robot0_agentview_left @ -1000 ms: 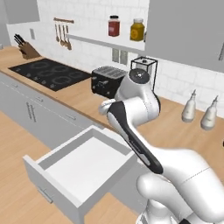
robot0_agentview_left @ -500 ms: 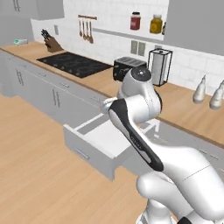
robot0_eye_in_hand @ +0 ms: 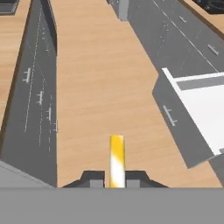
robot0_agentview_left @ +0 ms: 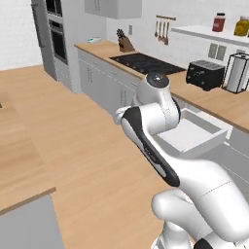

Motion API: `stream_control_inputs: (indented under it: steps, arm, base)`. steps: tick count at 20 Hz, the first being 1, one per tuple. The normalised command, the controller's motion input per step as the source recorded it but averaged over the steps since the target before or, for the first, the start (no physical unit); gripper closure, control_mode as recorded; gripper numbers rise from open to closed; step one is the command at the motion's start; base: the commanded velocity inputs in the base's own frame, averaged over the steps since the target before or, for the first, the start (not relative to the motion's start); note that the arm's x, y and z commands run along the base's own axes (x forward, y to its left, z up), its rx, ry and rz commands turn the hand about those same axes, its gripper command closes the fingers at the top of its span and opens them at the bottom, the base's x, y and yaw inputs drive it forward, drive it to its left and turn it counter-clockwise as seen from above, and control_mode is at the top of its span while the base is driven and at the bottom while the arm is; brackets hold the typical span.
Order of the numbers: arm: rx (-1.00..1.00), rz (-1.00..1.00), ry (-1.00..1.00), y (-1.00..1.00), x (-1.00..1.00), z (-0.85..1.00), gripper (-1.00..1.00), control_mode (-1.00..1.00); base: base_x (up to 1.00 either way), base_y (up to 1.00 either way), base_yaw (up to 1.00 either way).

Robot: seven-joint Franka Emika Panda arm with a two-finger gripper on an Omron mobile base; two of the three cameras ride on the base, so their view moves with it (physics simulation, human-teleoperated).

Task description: Take a straw from the drawer in front and place it inside the glass cup on the dining counter.

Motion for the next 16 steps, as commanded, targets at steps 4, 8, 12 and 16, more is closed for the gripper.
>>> stream_control_inputs:
  steps: [4, 8, 12, 16]
  arm:
    - [0.0, 0.0, 0.0, 0.0, 0.0, 0.0, 1.0, 1.0]
    - [0.0, 0.0, 0.0, 0.0, 0.0, 0.0, 1.0, 1.0]
    - [0.0, 0.0, 0.0, 0.0, 0.0, 0.0, 1.0, 1.0]
    - [0.0, 0.0, 0.0, 0.0, 0.0, 0.0, 1.0, 1.0]
  base:
    - [-0.75, 0.2, 0.14]
    - [-0.07, 0.86, 0.0]
    - [0.29, 1.0, 0.0]
    - [0.31, 1.0, 0.0]
